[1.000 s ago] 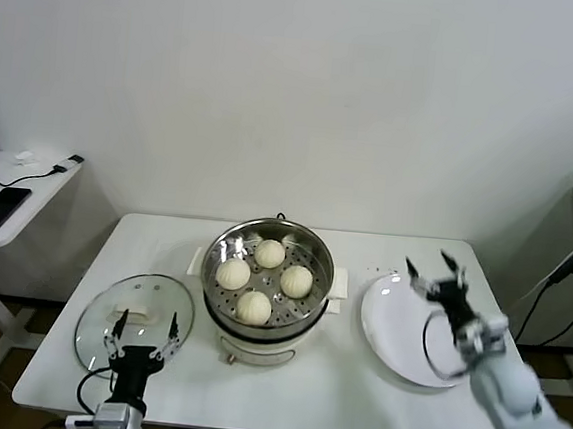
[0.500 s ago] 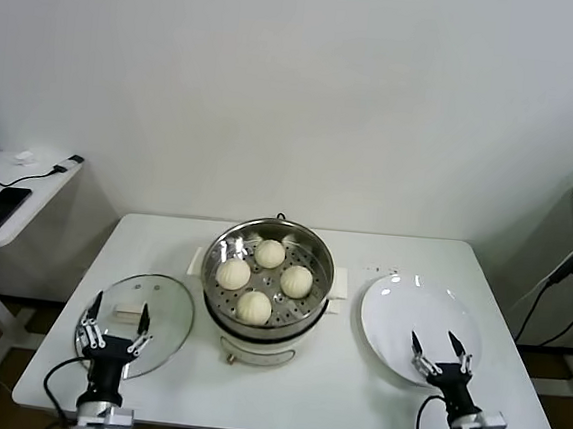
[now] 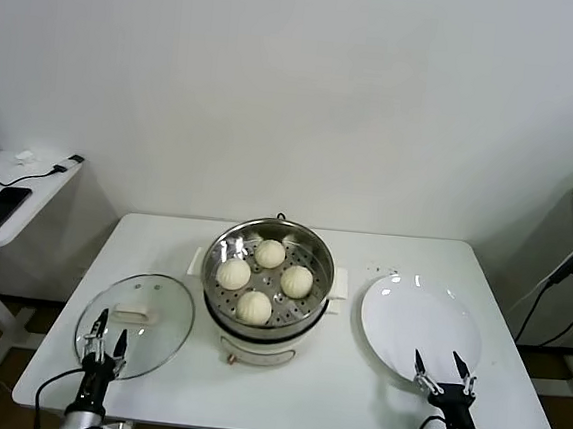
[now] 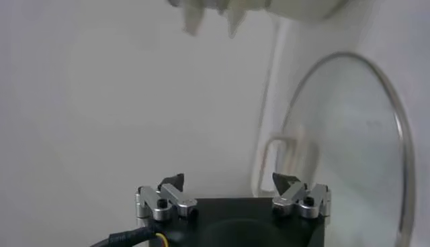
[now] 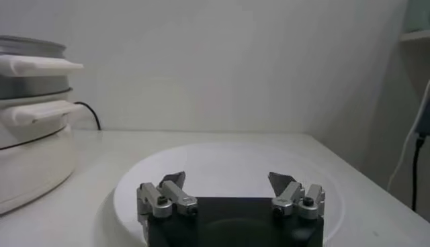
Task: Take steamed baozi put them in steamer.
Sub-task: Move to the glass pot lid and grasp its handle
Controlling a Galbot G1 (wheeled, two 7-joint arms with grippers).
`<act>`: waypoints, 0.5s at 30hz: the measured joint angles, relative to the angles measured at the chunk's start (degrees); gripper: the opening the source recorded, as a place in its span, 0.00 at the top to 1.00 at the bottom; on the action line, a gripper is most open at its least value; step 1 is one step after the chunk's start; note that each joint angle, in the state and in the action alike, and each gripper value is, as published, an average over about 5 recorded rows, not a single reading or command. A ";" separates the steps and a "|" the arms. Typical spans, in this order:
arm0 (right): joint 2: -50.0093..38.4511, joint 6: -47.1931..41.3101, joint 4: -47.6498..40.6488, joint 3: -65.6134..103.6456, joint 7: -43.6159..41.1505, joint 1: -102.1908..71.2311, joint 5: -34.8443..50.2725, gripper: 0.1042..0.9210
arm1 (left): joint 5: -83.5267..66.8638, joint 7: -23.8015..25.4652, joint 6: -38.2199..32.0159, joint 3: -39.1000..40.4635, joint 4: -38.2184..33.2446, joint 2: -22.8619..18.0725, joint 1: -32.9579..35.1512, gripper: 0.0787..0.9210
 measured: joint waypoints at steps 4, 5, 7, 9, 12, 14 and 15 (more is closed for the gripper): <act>0.26 -0.43 0.91 0.57 0.21 -0.72 -0.48 0.12 | 2.35 0.49 0.32 0.06 2.84 0.87 -2.04 0.12; 0.32 -0.48 1.05 0.72 0.25 -0.86 -0.57 0.12 | 2.82 0.59 0.37 0.13 3.39 1.08 -2.56 0.12; 0.44 -0.54 1.30 1.01 0.31 -1.18 -0.73 0.12 | 3.60 0.71 0.41 0.29 4.30 1.48 -3.57 0.12; 0.53 -0.56 1.52 1.29 0.35 -1.52 -0.87 0.12 | 4.19 0.77 0.43 0.45 5.04 1.86 -4.49 0.12; 0.66 -0.57 1.67 1.58 0.36 -1.92 -1.06 0.12 | 4.81 0.93 0.45 0.65 5.83 2.39 -5.66 0.12; 0.76 -0.56 1.66 1.66 0.36 -2.03 -1.22 0.12 | 5.14 1.07 0.43 0.84 6.20 2.71 -6.34 0.12; 0.83 -0.56 1.62 1.68 0.36 -2.06 -1.33 0.12 | 5.27 1.12 0.40 0.95 6.38 2.83 -6.66 0.12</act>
